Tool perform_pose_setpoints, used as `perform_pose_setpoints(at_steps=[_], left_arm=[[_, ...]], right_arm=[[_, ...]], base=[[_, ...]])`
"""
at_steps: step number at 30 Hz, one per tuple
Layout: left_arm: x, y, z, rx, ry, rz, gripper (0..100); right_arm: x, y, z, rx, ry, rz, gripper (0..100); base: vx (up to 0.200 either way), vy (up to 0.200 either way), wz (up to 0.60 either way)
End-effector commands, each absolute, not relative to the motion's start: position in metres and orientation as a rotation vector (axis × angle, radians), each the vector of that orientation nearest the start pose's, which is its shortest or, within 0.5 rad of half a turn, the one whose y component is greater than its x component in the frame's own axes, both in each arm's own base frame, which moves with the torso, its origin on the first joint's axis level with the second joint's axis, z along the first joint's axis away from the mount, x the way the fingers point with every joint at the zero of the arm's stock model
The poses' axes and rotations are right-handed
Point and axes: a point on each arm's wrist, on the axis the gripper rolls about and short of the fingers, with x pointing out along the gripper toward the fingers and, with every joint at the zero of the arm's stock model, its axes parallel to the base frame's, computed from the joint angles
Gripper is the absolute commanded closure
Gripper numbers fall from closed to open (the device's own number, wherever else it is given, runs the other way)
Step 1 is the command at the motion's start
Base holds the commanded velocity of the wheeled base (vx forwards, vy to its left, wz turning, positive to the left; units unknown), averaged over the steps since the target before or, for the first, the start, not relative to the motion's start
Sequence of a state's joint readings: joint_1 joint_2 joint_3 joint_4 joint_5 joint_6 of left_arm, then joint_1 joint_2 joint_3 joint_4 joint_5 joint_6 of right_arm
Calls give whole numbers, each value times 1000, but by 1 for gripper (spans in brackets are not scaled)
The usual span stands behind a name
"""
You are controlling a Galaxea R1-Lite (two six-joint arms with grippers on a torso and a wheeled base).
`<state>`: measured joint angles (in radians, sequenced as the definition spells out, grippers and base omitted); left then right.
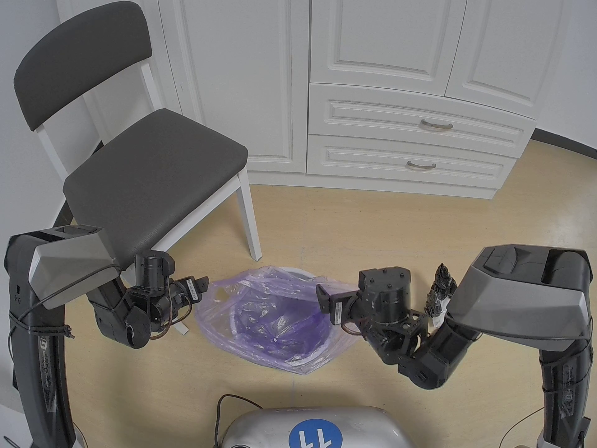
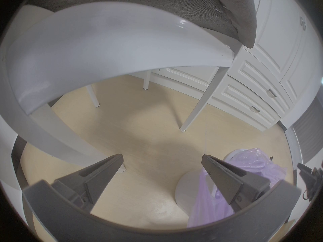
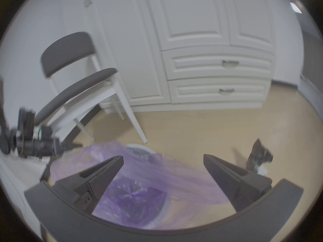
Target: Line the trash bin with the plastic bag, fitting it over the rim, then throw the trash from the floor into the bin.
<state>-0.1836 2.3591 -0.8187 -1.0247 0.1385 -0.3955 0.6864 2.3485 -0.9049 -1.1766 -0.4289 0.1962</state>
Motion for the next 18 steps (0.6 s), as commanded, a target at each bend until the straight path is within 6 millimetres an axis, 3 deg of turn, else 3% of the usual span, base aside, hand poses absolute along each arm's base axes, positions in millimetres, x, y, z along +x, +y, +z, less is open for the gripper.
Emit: perform_pose_setpoints(at_steps=[1,2,3,4,7,14,17,18], left_arm=[[370,-73,-9,-302,501,39,0],[367,-77,-8,-301,493,29,0],[367,-77,-8,-301,493,29,0],[365,-78,-8,-300,485,23,0],[364,-78,-7,-299,476,21,0],[364,-78,-7,-299,472,18,0],[364,-78,-6,-298,470,19,0],[364,-78,-3,-300,463,16,0]], right_arm=[[275,237,11,-168,238,353,0],[272,231,-10,-272,223,370,0],[272,231,-10,-272,223,370,0],[273,224,-36,-402,221,369,0],[280,212,-62,-558,268,351,0],[291,217,-79,-559,264,340,0],[306,220,-83,-525,236,313,0],[319,224,-83,-471,203,284,0]], base=[[0,0,0],[0,0,0],[0,0,0],[0,0,0],[0,0,0],[0,0,0],[0,0,0],[0,0,0]])
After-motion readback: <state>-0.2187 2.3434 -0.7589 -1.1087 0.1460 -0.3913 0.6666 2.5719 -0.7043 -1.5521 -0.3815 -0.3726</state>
